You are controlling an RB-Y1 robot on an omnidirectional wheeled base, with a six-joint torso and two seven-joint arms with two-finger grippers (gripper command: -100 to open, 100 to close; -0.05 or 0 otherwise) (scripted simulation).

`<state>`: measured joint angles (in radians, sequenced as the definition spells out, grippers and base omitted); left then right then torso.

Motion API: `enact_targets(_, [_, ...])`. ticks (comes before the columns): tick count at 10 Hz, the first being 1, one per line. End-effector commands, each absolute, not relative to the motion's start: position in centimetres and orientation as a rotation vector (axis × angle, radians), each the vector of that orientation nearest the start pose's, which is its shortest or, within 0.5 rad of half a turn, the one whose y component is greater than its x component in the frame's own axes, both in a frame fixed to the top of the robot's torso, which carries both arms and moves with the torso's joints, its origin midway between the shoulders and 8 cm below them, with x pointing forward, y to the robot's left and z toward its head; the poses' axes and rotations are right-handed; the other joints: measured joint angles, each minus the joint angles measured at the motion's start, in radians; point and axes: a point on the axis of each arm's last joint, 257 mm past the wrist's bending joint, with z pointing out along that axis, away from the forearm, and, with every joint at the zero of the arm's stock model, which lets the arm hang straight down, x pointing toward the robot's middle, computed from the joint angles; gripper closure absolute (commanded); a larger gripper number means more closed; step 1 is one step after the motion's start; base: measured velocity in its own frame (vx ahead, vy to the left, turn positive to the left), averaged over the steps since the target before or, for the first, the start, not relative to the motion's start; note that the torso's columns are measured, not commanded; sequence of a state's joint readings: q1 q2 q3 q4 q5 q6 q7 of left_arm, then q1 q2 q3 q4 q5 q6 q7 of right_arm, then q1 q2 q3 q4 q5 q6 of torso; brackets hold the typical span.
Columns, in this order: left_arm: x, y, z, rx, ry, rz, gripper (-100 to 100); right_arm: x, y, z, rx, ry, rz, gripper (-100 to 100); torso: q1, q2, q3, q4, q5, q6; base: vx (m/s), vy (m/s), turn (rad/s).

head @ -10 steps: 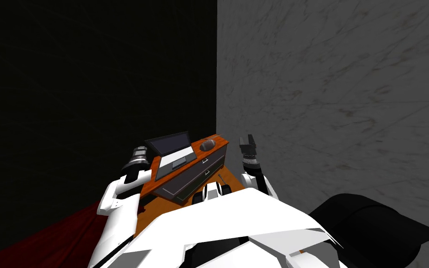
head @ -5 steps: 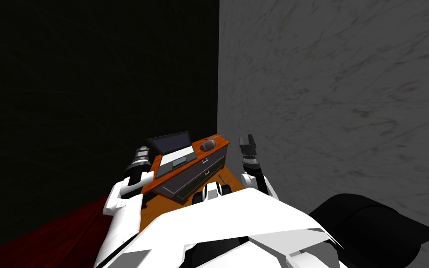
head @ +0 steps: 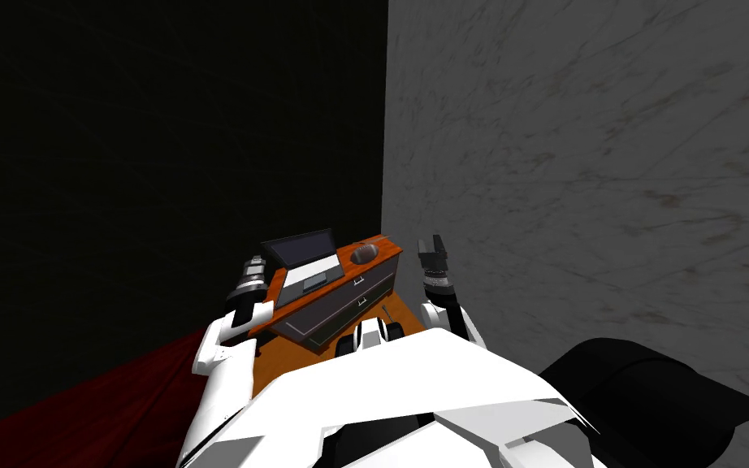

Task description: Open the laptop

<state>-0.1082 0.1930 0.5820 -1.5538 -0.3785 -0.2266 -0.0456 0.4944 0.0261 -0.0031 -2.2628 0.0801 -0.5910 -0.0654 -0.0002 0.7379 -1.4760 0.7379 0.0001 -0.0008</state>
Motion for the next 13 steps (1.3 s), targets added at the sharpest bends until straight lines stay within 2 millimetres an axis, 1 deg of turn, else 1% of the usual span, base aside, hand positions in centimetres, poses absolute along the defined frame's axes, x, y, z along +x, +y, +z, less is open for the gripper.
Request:
enact_targets(1, [49.0, 51.6, -7.1, -0.754, 0.894, -0.53, 100, 33.3, -26.9, 3.5, 0.584, 0.571, 1.332, 0, -0.001, 0.0, 0.0, 0.0, -0.001, 0.001, 0.004, -0.022, -0.031])
enact_targets(2, [49.0, 52.0, -7.4, -0.769, 0.9, -0.522, 100, 33.3, -26.9, 3.5, 0.584, 0.571, 1.332, 0, 0.0, 0.0, 0.0, 0.0, 0.0, 0.001, 0.001, -0.006, -0.01])
enact_targets(3, [49.6, 52.1, -6.9, -0.774, 0.904, -0.524, -100, 33.3, -26.9, 3.5, 0.584, 0.571, 1.332, 0, 0.001, 0.0, 0.0, 0.0, 0.0, 0.001, -0.019, 0.006, -0.038])
enact_targets(9, [52.0, 52.8, -6.0, -0.82, 0.939, -0.519, -100, 33.3, -26.9, 3.5, 0.584, 0.571, 1.332, 0, 0.0, -0.001, -0.001, 0.0, 0.0, 0.001, -0.033, 0.017, -0.032])
enact_targets(13, [53.2, 53.1, -5.7, -0.847, 0.959, -0.513, -100, 33.3, -26.9, 3.5, 0.584, 0.571, 1.332, 0, 0.0, 0.0, 0.0, 0.0, 0.0, 0.001, -0.028, 0.012, -0.03])
